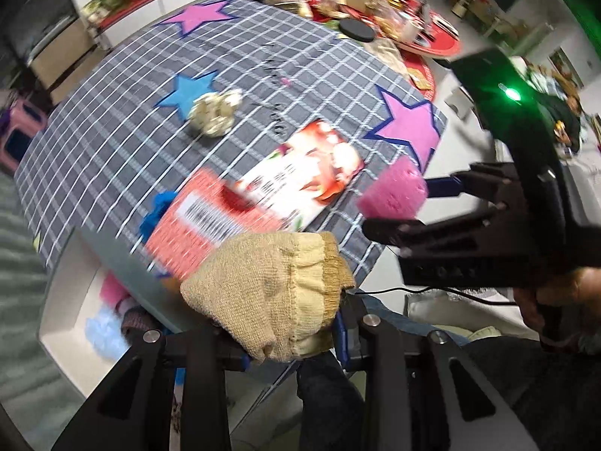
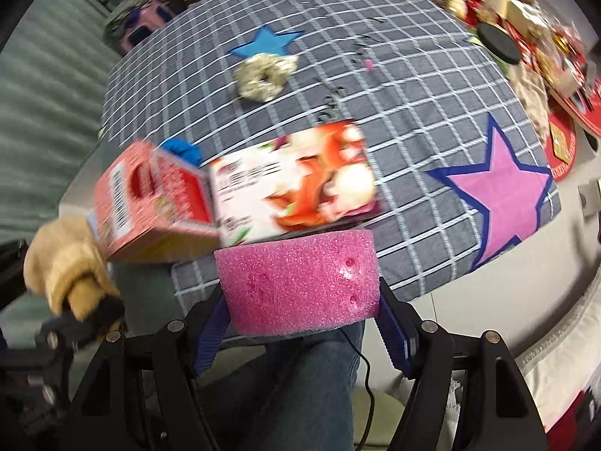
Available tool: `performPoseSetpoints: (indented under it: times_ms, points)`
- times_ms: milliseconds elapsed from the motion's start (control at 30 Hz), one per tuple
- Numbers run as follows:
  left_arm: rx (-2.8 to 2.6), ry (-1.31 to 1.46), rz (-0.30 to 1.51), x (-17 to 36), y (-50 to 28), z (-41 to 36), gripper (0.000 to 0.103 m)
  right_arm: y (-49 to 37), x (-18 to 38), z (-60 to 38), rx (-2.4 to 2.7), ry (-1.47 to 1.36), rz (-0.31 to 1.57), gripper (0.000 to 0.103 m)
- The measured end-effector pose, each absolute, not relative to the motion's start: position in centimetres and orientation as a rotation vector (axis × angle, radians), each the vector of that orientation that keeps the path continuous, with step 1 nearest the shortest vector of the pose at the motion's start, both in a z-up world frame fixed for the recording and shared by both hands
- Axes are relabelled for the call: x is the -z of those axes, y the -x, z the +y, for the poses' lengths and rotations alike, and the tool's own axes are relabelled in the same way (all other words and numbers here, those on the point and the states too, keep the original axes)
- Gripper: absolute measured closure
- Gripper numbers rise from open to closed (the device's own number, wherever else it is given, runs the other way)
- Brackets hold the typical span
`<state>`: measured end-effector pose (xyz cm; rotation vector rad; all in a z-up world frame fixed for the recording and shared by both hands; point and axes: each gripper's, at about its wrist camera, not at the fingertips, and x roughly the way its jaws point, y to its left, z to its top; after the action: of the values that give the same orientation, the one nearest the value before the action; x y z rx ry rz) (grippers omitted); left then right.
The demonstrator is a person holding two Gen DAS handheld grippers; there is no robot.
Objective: Organize soft objects
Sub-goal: 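Carry the tan sock and pink foam block over the white box with both tools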
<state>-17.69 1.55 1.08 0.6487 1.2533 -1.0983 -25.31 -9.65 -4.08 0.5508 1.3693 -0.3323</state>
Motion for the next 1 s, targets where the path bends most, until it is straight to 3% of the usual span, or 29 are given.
performPoseSetpoints:
  times_ms: [567,1000]
  points:
    - [0.745,-0.408,1.275,-0.2,12.0,14.2,0.069,18.0,-0.8,-0.3,0.097,-0.238,1.328,0.03]
    - [0.573,-0.308,1.329,2.1,10.9,19.3,0.069,13.5,-2.3,5.7,-0.077,-0.107,1.295,0.03]
